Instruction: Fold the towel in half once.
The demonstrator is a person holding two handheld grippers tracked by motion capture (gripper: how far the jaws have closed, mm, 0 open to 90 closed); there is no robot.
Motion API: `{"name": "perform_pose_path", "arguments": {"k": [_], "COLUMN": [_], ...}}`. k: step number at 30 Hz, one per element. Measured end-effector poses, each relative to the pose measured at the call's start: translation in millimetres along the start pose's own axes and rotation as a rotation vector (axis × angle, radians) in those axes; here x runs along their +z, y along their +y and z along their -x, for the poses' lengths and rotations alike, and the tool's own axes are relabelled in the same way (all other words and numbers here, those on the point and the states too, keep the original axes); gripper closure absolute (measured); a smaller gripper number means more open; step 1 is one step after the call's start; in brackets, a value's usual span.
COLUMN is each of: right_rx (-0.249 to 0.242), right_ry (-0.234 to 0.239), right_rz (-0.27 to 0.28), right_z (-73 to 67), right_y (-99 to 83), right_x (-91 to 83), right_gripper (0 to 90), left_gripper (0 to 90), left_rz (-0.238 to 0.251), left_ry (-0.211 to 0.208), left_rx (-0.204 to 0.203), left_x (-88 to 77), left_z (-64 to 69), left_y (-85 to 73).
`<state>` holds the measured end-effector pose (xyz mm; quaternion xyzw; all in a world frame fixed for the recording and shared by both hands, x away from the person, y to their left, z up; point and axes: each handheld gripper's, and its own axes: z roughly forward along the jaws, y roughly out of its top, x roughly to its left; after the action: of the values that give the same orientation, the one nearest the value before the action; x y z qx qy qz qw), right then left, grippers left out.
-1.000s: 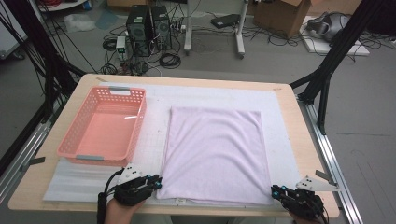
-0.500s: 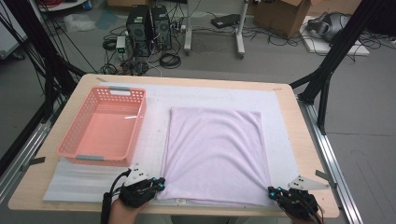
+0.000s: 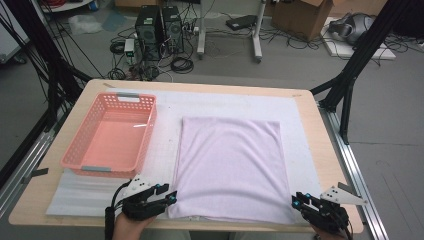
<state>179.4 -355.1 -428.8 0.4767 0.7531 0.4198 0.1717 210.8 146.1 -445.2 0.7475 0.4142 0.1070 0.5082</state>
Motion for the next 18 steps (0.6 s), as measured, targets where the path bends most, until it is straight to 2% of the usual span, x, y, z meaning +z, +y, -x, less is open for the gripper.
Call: {"name": "perform_pose_path", "arguments": {"k": [2,6,12,18], "right_rx": [-0.018,-0.057,-0.032,-0.035], "right_ry": [0.002,0.003,-0.012,-0.011], "right_rz": [0.003,0.004,0.021,0.008], "right_z": [0.2,-0.8,7.7,16.9], "right_y": [1.7,9.7,19.6,28.5], "right_x": [3.9,12.5,20.3,33.4], "right_gripper": [70.9,68.6,69.2,68.8], "left_gripper": [54.0,51.8,53.1,59.7], "left_rz": [0.008,0.016,0.028,0.037], "left_ry": [0.005,0.020,0.009,0.026], "left_rx": [-0.001,0.022,0.042,0.044], "left_x": [2.8,8.7,22.9,41.1], "left_z": [-1.4,-2.6,-9.7,-27.3], "left_y": [2.3,9.5,22.3,45.9]}}
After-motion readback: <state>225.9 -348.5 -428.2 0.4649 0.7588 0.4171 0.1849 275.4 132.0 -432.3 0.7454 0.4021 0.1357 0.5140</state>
